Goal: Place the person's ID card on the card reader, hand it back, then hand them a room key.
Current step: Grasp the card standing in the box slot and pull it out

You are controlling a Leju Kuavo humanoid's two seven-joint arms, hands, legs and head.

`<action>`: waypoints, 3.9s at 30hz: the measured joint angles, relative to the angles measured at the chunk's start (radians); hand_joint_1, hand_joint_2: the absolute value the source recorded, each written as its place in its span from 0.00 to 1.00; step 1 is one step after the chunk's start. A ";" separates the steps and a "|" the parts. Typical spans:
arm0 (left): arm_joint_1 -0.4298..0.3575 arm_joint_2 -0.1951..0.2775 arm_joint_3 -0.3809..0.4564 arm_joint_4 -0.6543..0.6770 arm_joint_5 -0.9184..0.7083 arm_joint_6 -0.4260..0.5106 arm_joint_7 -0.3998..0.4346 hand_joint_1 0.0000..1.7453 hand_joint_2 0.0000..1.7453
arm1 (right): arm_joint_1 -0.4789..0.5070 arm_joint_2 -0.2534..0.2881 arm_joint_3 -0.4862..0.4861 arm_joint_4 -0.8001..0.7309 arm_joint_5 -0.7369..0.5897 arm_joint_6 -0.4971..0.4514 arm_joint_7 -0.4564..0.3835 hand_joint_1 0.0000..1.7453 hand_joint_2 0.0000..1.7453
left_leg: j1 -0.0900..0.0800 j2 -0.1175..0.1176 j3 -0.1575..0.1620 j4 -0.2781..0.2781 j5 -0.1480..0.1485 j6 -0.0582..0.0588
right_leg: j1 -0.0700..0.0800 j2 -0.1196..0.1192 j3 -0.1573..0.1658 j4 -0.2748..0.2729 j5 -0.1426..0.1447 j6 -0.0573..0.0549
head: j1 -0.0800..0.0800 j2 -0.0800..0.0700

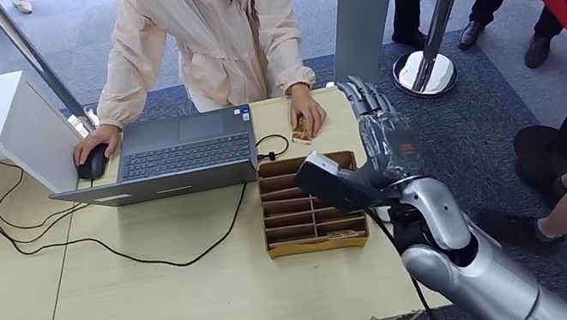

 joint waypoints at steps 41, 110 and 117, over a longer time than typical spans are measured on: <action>0.006 0.000 0.036 0.000 -0.018 0.013 -0.007 0.00 0.00 | 0.125 -0.234 0.025 -0.197 -0.204 0.347 0.051 0.14 1.00 | 0.000 0.000 0.000 0.000 0.000 0.000 | 0.000 0.000 0.000 0.000 0.000 0.000 | 0.000 0.000; 0.006 0.000 0.036 -0.003 -0.018 0.010 0.002 0.00 0.00 | 0.149 -0.063 0.252 0.054 0.080 0.131 0.044 0.68 1.00 | 0.000 0.000 0.000 0.000 0.000 0.000 | 0.000 0.000 0.000 0.000 -0.001 0.000 | 0.000 0.000; 0.006 0.000 0.036 -0.003 -0.018 0.010 0.002 0.00 0.00 | 0.150 -0.059 0.250 0.066 0.081 0.128 0.045 0.76 1.00 | 0.000 0.000 0.000 0.000 0.000 0.000 | 0.000 0.000 0.000 0.000 -0.001 0.000 | 0.000 0.000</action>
